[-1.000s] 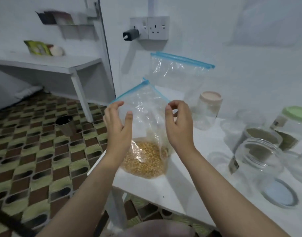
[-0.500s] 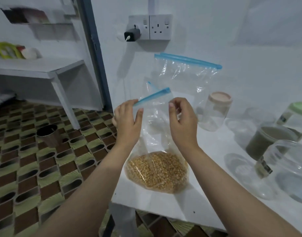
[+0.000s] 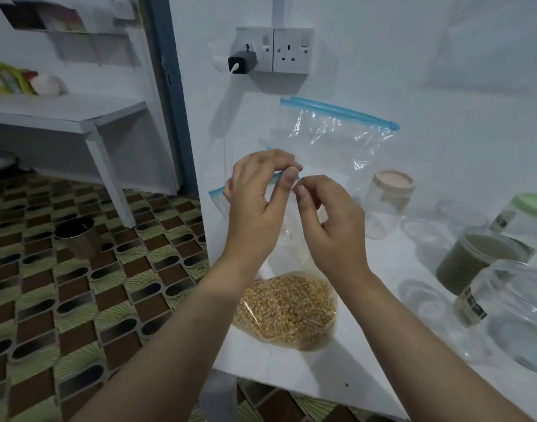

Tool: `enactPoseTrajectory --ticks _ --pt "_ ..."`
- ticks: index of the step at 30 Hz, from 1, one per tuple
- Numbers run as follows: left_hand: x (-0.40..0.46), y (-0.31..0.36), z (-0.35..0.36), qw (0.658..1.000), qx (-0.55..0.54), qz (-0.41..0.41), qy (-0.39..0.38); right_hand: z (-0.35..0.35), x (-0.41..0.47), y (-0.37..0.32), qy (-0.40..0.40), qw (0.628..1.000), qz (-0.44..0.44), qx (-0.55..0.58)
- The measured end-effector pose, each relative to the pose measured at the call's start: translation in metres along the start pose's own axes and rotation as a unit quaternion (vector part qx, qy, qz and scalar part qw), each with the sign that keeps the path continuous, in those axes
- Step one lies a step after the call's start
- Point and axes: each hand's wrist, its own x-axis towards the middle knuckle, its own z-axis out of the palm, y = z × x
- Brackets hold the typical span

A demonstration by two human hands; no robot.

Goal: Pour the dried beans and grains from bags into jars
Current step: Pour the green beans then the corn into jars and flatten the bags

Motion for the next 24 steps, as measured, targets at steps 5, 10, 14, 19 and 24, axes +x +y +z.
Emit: enactPoseTrajectory --ticks 5,10,14,19,24 --pt "0.001 -0.013 -0.004 1.000 0.011 -0.016 -0.013 -0.007 0.002 -0.001 0.042 0.998 0.037 0.010" --pt "0.007 -0.034 -0.012 0.996 0.080 -0.019 -0.023 -0.017 0.001 0.000 0.080 0.993 0.086 0.033" --pt "0.010 -0.044 -0.013 0.995 0.096 -0.017 -0.035 -0.017 -0.001 0.001 0.069 0.990 0.114 0.042" --pt "0.002 -0.047 -0.008 0.996 0.080 -0.009 -0.045 -0.013 -0.011 0.006 -0.001 0.983 0.173 0.067" --pt "0.013 -0.041 0.000 0.993 0.110 0.030 -0.043 -0.035 0.003 0.013 0.086 0.975 0.184 0.092"
